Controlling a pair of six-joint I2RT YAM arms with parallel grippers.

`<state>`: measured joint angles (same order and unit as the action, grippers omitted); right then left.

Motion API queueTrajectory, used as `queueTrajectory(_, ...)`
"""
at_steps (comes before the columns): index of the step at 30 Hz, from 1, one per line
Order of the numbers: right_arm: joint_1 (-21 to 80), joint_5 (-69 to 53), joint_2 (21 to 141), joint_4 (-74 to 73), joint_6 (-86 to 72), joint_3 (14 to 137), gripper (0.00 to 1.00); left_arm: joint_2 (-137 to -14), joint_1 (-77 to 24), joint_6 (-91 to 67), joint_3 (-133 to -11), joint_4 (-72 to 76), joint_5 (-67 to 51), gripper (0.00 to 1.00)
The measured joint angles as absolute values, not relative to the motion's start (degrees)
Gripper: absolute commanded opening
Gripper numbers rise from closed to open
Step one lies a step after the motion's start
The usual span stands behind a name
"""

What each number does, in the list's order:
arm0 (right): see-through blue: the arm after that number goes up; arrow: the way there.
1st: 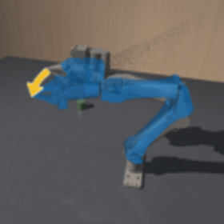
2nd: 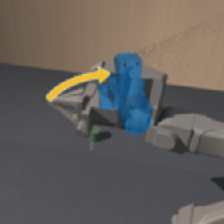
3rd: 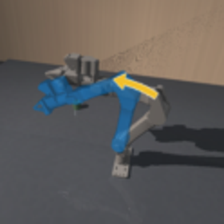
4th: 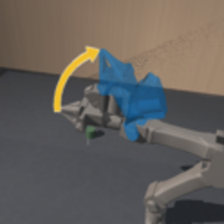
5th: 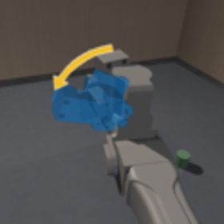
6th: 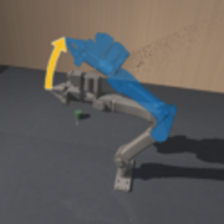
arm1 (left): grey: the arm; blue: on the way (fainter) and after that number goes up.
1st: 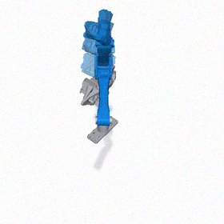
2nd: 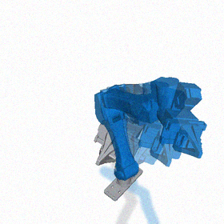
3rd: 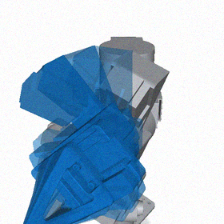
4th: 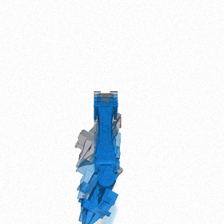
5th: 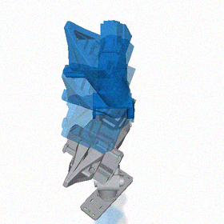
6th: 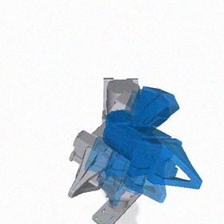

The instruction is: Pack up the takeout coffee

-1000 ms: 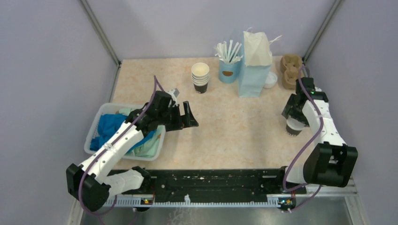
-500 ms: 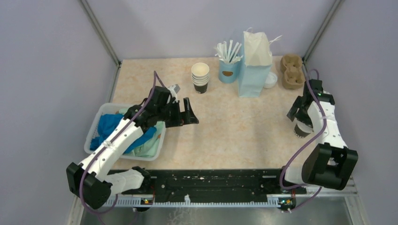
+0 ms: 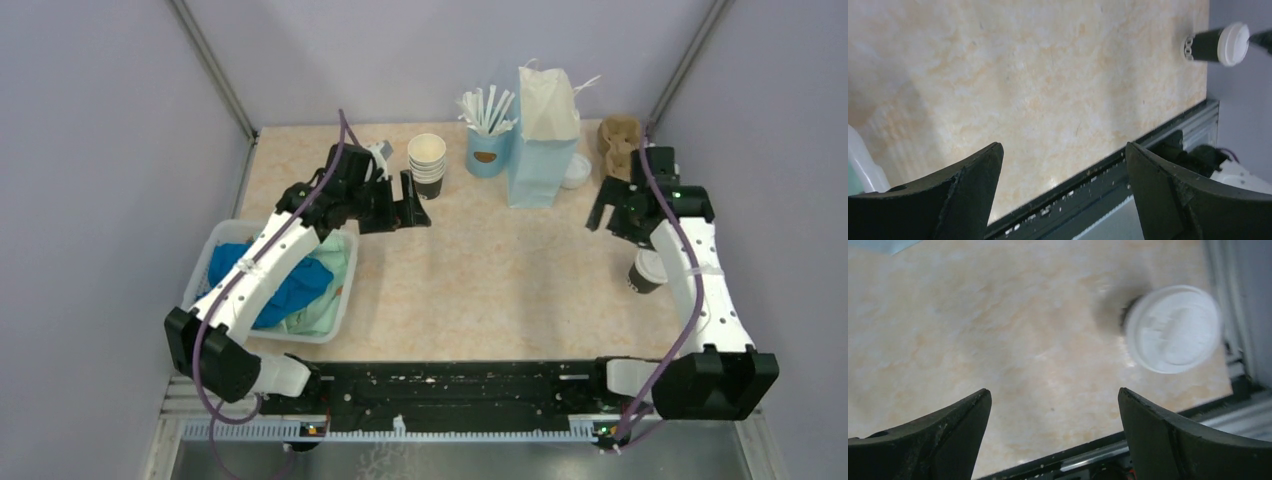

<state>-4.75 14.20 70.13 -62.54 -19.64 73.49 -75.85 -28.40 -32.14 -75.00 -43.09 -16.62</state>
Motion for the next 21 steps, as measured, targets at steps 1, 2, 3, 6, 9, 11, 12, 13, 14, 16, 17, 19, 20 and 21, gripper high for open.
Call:
queueTrajectory(1,-1.65,11.99,70.13,-62.35,-19.66,73.97,0.95,-77.65,-27.66,-31.53,-77.41,-43.38,-16.32,0.89)
queueTrajectory(2,1.69,9.47,70.02,-61.89,-19.75,74.08,0.95,-79.50,-26.74,-31.09,-79.81,-43.38,-15.73,0.85)
queueTrajectory(3,4.64,7.42,69.93,-61.71,-20.16,74.06,0.95,-81.58,-25.67,-30.61,-82.43,-43.40,-15.20,0.83)
queueTrajectory(6,13.39,2.04,69.63,-60.90,-22.28,73.82,0.95,-89.47,-22.55,-28.58,-91.85,-43.18,-11.81,0.68)
queueTrajectory(9,18.28,-1.65,69.60,-60.34,-23.88,73.47,0.95,-99.61,-20.75,-25.87,-104.42,-44.05,-7.25,0.54)
queueTrajectory(11,18.70,-2.42,69.80,-60.49,-24.16,73.43,0.95,-106.28,-20.53,-24.16,-112.75,-44.62,-3.86,0.53)
queueTrajectory(12,18.70,-2.48,69.95,-60.55,-24.12,73.45,0.95,-109.82,-20.58,-23.27,-117.14,-45.28,-2.07,0.54)
queueTrajectory(13,18.70,-2.48,70.19,-60.64,-24.05,73.45,0.95,-112.86,-20.64,-22.33,-120.49,-45.45,-0.49,0.54)
queueTrajectory(14,18.70,-2.44,70.61,-60.90,-23.97,73.60,0.95,-114.85,-20.69,-21.80,-122.58,-45.87,0.62,0.54)
queueTrajectory(16,18.70,-2.46,71.59,-60.95,-23.57,73.67,0.95,-118.04,-20.73,-20.78,-125.32,-46.74,2.55,0.54)
queueTrajectory(17,18.70,-2.48,72.14,-61.01,-23.40,73.84,0.95,-119.24,-20.73,-20.45,-126.13,-47.09,3.11,0.53)
queueTrajectory(19,18.70,-2.55,73.28,-60.93,-22.96,74.46,0.95,-120.99,-20.78,-19.81,-126.96,-47.33,3.73,0.53)
queueTrajectory(20,18.70,-2.66,73.80,-60.93,-22.68,74.83,0.95,-121.56,-20.80,-19.53,-127.13,-47.33,3.84,0.52)
queueTrajectory(21,18.70,-2.72,74.22,-60.88,-22.48,75.13,0.95,-122.15,-20.84,-19.33,-127.35,-47.35,3.95,0.51)
